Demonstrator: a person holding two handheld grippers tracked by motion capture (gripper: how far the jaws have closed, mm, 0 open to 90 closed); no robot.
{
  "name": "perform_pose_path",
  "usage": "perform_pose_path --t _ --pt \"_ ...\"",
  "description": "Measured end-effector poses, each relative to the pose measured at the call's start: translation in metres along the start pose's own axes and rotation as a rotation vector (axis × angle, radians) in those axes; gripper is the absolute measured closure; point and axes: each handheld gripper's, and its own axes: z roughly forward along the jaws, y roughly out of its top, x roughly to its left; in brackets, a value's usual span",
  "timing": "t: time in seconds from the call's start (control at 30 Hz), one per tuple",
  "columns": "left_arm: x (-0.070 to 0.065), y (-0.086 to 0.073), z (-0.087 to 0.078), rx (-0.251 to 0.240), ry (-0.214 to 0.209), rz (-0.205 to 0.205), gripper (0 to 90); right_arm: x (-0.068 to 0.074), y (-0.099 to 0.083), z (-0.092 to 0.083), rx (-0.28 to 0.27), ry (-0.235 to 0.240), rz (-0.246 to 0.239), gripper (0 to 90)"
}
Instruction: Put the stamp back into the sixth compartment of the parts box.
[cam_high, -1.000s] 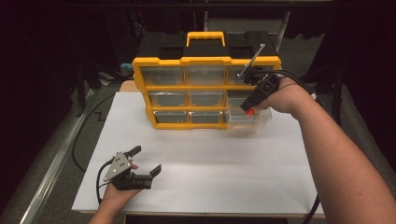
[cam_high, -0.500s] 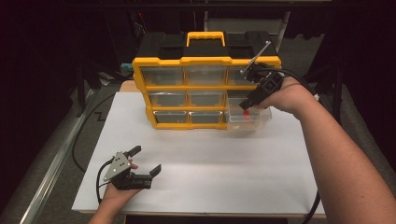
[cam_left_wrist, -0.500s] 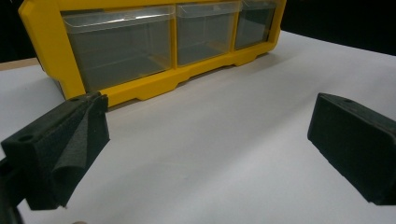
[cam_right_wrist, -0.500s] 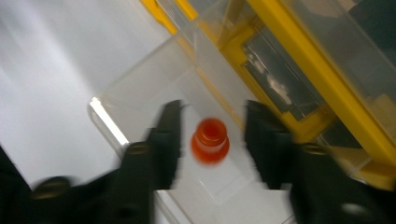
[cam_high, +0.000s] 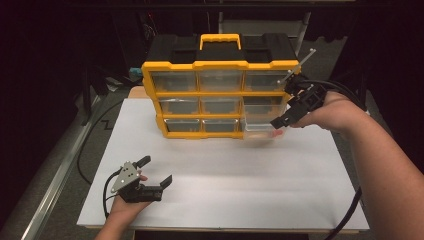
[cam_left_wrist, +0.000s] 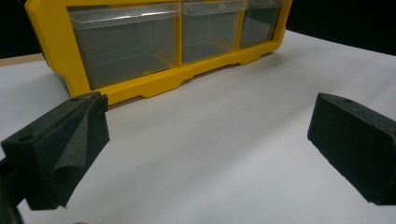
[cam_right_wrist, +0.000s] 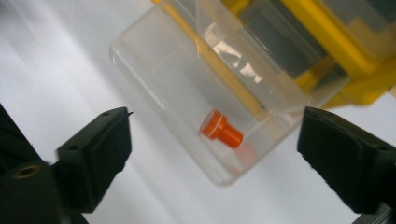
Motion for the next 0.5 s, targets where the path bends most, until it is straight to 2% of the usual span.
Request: perform_pose_path --t 0.03,0.07,0.13,0.17,0.23,0.4,0.5 --pt "0.000 0.000 0.000 0.001 0.001 -0.001 0.4 0.000 0.000 0.000 0.000 0.000 0.000 7.8" --pt "0.001 0.000 0.000 0.005 0.002 -0.003 0.4 0.000 -0.008 -0.001 0.008 -0.006 0.006 1.3" --pt "0.002 -0.001 0.002 0.015 0.002 -0.009 0.4 0.001 -0.011 -0.001 0.010 -0.008 0.016 0.1" --pt "0.002 -0.001 0.002 0.019 0.002 -0.011 0.4 0.000 -0.020 -0.002 0.018 -0.017 0.031 0.1" --pt "0.002 -0.001 0.002 0.020 0.005 -0.001 0.4 -0.001 -0.023 -0.003 0.022 -0.020 0.029 0.1" --pt "0.003 -0.001 0.001 0.017 0.016 -0.004 0.4 0.000 -0.046 -0.003 0.029 -0.037 0.052 0.1" --pt "0.003 0.000 0.001 0.015 0.018 -0.011 0.3 0.000 -0.052 -0.003 0.030 -0.040 0.042 0.1"
